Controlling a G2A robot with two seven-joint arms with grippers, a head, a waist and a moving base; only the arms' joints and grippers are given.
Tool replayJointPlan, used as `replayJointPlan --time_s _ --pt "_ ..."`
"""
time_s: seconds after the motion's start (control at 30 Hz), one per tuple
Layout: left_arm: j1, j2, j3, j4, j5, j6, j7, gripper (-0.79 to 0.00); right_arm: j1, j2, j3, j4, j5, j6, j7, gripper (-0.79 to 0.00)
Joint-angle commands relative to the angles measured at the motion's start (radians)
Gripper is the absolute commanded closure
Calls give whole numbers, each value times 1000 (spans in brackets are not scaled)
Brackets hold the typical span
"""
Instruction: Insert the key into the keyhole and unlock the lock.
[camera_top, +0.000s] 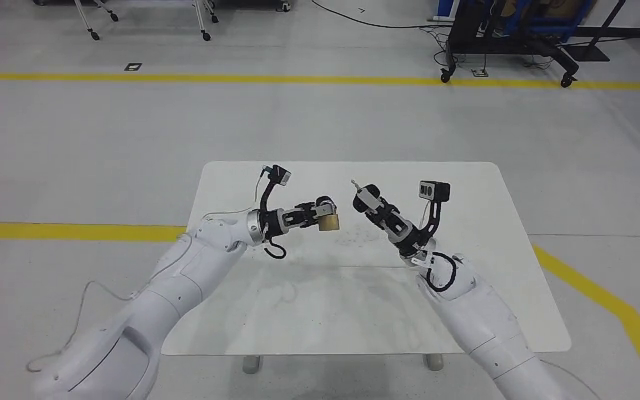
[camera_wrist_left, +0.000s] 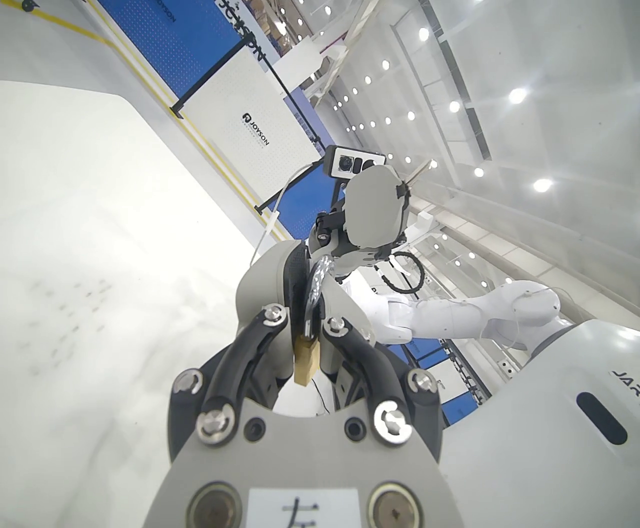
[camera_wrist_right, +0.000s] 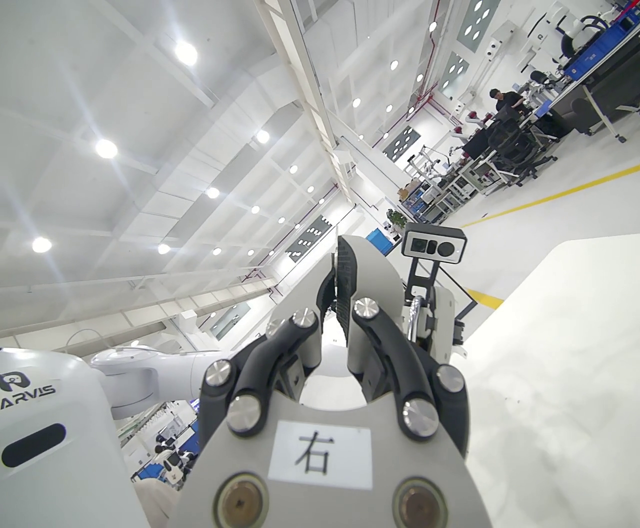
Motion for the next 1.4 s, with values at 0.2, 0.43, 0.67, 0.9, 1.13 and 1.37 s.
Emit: replayJointPlan --time_s 0.2,0.43,0.67,0.9,1.13,1.37 --pt "34 10 -31 -52 -81 341 30 0 -14 0 12 -17 -42 30 -28 0" --pt "13 28 -81 -58 -58 680 74 0 -72 0 64 -67 -239 86 -162 0" --pt "41 42 -132 -88 -62 643 42 0 -108 2 86 -107 -299 111 -204 0" --pt "41 42 -132 -88 -62 643 42 0 -108 2 86 -107 -299 111 -204 0" --pt "41 42 -132 -88 -62 643 42 0 -108 2 86 -107 -299 111 -204 0" --pt "41 42 -132 -88 -62 643 42 0 -99 0 79 -100 -326 167 -198 0"
